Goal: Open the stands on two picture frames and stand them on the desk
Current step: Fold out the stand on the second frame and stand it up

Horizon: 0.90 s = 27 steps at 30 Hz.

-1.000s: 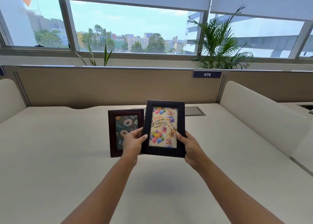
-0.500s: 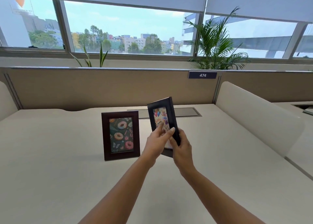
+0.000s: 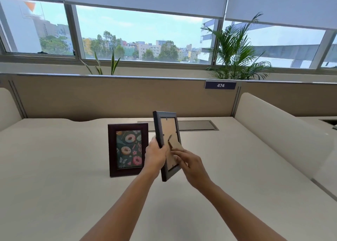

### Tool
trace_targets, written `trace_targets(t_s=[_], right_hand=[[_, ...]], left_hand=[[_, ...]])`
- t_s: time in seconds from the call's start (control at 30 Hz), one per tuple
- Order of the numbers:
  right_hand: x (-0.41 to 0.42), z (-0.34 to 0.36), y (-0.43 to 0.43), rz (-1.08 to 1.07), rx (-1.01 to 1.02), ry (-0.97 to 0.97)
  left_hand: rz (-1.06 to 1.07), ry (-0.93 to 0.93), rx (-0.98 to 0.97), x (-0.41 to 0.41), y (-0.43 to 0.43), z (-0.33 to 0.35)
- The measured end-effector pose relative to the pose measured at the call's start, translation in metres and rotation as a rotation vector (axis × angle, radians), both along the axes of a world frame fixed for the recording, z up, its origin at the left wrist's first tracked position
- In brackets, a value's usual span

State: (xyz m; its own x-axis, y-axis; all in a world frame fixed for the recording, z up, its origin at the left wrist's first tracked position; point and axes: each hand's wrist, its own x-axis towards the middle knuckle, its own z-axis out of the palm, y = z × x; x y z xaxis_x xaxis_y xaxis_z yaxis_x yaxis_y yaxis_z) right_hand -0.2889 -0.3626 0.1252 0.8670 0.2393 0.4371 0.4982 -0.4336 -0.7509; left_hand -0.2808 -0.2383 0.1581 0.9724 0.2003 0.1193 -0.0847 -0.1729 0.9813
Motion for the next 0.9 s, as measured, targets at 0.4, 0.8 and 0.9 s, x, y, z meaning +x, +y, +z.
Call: trace_targets(t_s=[0.4,0.8,0.9], right_hand=[[0.027,-0.008,-0.016,-0.168,-0.164,-0.015],[0.043,-0.005,-0.025,-0.122,-0.262,-0.058],[0.045,-0.003,-0.028,-0.112,-0.286,-0.033]], left_hand=[[-0.052,-0.016,0.113,-0.001,0.01,-0.014],[0.015,-0.126,0.37,0.003,0.01,-0.016],[0.052,-0.181,0.489,0.002,0.008,-0.017]])
